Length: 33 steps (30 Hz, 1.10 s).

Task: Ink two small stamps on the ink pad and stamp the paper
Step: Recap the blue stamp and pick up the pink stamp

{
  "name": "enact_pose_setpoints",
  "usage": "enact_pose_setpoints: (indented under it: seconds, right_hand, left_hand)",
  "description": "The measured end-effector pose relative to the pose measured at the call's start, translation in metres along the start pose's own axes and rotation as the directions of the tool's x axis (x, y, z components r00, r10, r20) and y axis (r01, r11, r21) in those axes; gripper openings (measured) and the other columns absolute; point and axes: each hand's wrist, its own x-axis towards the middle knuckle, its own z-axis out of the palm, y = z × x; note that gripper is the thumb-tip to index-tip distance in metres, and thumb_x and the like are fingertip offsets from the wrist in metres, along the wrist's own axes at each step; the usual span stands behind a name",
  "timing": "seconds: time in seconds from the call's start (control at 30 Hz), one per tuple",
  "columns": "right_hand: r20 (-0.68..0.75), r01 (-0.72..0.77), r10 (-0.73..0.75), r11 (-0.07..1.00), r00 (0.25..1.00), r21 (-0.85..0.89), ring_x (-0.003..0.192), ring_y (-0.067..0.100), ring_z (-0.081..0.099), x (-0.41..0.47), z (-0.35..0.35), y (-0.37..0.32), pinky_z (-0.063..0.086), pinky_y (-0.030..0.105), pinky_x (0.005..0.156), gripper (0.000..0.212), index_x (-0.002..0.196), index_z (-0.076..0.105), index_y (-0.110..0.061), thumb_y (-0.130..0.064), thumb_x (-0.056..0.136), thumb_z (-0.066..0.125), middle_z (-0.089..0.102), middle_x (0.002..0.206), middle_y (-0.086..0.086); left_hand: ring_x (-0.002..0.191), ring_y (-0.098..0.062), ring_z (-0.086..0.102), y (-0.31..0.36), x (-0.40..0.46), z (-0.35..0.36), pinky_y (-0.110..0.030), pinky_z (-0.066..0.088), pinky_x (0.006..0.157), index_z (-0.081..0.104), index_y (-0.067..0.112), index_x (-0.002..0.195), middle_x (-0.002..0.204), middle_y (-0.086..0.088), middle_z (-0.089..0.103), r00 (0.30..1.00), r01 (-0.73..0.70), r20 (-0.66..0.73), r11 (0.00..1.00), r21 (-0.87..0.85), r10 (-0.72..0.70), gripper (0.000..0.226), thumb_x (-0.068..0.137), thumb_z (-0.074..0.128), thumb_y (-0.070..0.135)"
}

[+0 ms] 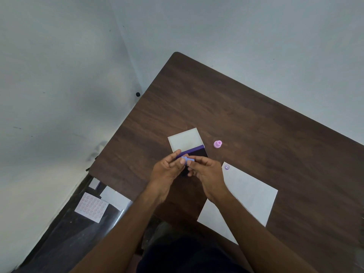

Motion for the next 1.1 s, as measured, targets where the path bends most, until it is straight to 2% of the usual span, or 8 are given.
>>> enact_pose_setpoints:
  seconds: [0.17, 0.33, 0.57, 0.73, 0.83, 0.97, 1.1]
  right_hand:
    - [0.017, 0.027, -0.026, 0.997, 1.000, -0.069, 0.068, 0.031, 0.067, -0.0001, -0.0008, 0.0013, 0.059, 0.035, 0.074, 0.021, 0.101, 0.073, -0.012, -0.018, 0.082, 0.072, 0.074, 0.088, 0.012]
    - [0.045, 0.083, -0.078, 0.989, 0.996, -0.123, 0.062, 0.022, 0.066, 0.0002, 0.0000, -0.0002, 0.058, 0.026, 0.068, 0.020, 0.102, 0.073, -0.011, -0.017, 0.084, 0.069, 0.074, 0.084, 0.011]
    - [0.079, 0.113, -0.101, 0.980, 0.992, -0.163, 0.061, 0.022, 0.066, 0.0001, -0.0011, -0.0051, 0.057, 0.025, 0.066, 0.020, 0.103, 0.072, -0.008, -0.019, 0.087, 0.066, 0.073, 0.082, 0.011]
    - [0.072, 0.143, -0.133, 0.976, 0.988, -0.165, 0.067, 0.022, 0.068, -0.0012, -0.0021, -0.0070, 0.059, 0.026, 0.073, 0.024, 0.109, 0.069, -0.010, -0.017, 0.087, 0.065, 0.074, 0.087, 0.008]
    - [0.047, 0.163, -0.157, 0.968, 0.987, -0.192, 0.066, 0.019, 0.069, 0.0009, -0.0014, -0.0081, 0.058, 0.023, 0.072, 0.026, 0.110, 0.069, -0.010, -0.018, 0.086, 0.066, 0.074, 0.086, 0.004]
    - [0.028, 0.171, -0.170, 0.948, 0.985, -0.268, 0.064, 0.016, 0.068, 0.0036, -0.0017, -0.0065, 0.058, 0.020, 0.071, 0.027, 0.110, 0.068, -0.008, -0.019, 0.086, 0.067, 0.073, 0.089, 0.006]
    - [0.062, 0.184, -0.173, 0.928, 0.983, -0.325, 0.062, 0.014, 0.066, 0.0059, -0.0057, -0.0061, 0.056, 0.017, 0.068, 0.026, 0.109, 0.069, -0.010, -0.022, 0.087, 0.065, 0.072, 0.086, 0.005]
  left_hand:
    - [0.111, -0.021, 0.066, 0.0020, -0.0004, -0.0034, -0.048, 0.048, 0.102, 0.065, 0.014, 0.124, 0.118, -0.006, 0.071, 0.999, -0.026, 0.022, 0.998, 0.063, 0.025, 0.054, 0.075, 0.077, 0.033]
    - [0.105, -0.022, 0.069, 0.0033, -0.0010, -0.0068, -0.046, 0.051, 0.099, 0.071, 0.016, 0.110, 0.109, -0.005, 0.074, 0.997, -0.077, 0.020, 0.990, 0.122, 0.075, 0.048, 0.070, 0.076, 0.042]
    - [0.112, -0.018, 0.065, 0.0013, 0.0010, -0.0065, -0.037, 0.051, 0.099, 0.071, 0.017, 0.113, 0.117, -0.001, 0.072, 0.987, -0.160, 0.055, 0.979, 0.129, 0.154, 0.035, 0.082, 0.071, 0.033]
    - [0.117, -0.015, 0.063, 0.0031, 0.0045, -0.0082, -0.030, 0.050, 0.098, 0.065, 0.015, 0.125, 0.122, 0.002, 0.069, 0.985, -0.154, 0.095, 0.985, 0.079, 0.147, 0.047, 0.080, 0.073, 0.022]
    - [0.109, -0.013, 0.066, 0.0036, 0.0036, -0.0075, -0.027, 0.053, 0.092, 0.067, 0.017, 0.123, 0.115, 0.003, 0.072, 0.990, -0.138, 0.018, 0.988, 0.070, 0.137, 0.047, 0.077, 0.074, 0.026]
    - [0.085, -0.019, 0.070, 0.0032, 0.0030, -0.0087, -0.026, 0.057, 0.075, 0.076, 0.022, 0.101, 0.092, 0.001, 0.077, 0.984, -0.150, -0.063, 0.962, 0.228, 0.168, 0.028, 0.077, 0.071, 0.037]
    - [0.088, -0.017, 0.072, 0.0050, 0.0055, -0.0095, -0.025, 0.057, 0.077, 0.077, 0.016, 0.102, 0.093, 0.001, 0.078, 0.980, -0.183, -0.025, 0.946, 0.268, 0.197, 0.025, 0.080, 0.074, 0.027]
